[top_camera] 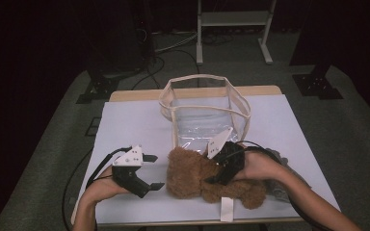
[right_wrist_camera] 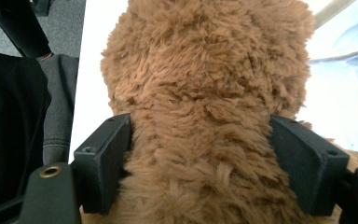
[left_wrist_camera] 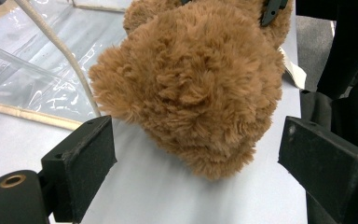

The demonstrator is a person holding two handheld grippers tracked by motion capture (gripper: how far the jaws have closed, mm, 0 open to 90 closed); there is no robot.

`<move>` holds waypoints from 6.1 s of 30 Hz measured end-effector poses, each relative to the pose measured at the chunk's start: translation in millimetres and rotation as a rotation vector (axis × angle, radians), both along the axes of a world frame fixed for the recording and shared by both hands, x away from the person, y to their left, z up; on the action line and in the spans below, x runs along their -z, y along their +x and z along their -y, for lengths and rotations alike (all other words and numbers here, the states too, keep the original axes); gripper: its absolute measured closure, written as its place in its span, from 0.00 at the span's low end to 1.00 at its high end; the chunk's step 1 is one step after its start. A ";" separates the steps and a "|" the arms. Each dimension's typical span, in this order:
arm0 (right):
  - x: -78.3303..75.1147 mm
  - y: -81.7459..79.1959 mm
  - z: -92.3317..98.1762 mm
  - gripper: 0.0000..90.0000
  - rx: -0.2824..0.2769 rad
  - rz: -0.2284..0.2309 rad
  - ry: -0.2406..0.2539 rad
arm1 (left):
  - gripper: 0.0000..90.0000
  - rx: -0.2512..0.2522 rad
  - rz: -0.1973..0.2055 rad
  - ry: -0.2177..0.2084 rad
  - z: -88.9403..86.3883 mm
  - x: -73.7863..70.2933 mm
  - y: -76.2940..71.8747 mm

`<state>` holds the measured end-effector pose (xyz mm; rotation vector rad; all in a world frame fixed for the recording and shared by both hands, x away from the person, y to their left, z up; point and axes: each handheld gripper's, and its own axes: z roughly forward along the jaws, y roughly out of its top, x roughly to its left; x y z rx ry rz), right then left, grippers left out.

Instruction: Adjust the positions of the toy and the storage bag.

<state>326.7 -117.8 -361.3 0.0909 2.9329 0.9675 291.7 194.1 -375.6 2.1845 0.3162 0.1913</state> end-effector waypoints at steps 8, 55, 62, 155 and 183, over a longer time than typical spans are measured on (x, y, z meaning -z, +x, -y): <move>8.6 -0.3 -7.1 0.26 -0.010 0.013 -0.047 | 0.11 -0.002 0.000 0.000 -1.3 -1.2 -0.6; -18.5 -6.2 9.8 0.71 0.021 0.006 0.039 | 0.11 -0.035 0.020 -0.023 -16.5 -5.1 -1.2; -27.0 -7.8 15.2 0.72 0.046 0.002 0.038 | 0.11 -0.041 0.020 -0.025 -20.2 -5.4 -1.8; 17.3 -19.6 21.8 0.70 0.046 0.041 0.025 | 0.11 -0.047 0.013 -0.019 -28.1 -5.3 -2.6; -48.2 -26.3 32.3 0.74 0.099 0.068 0.204 | 0.11 -0.083 0.025 -0.049 -41.8 -9.1 -4.8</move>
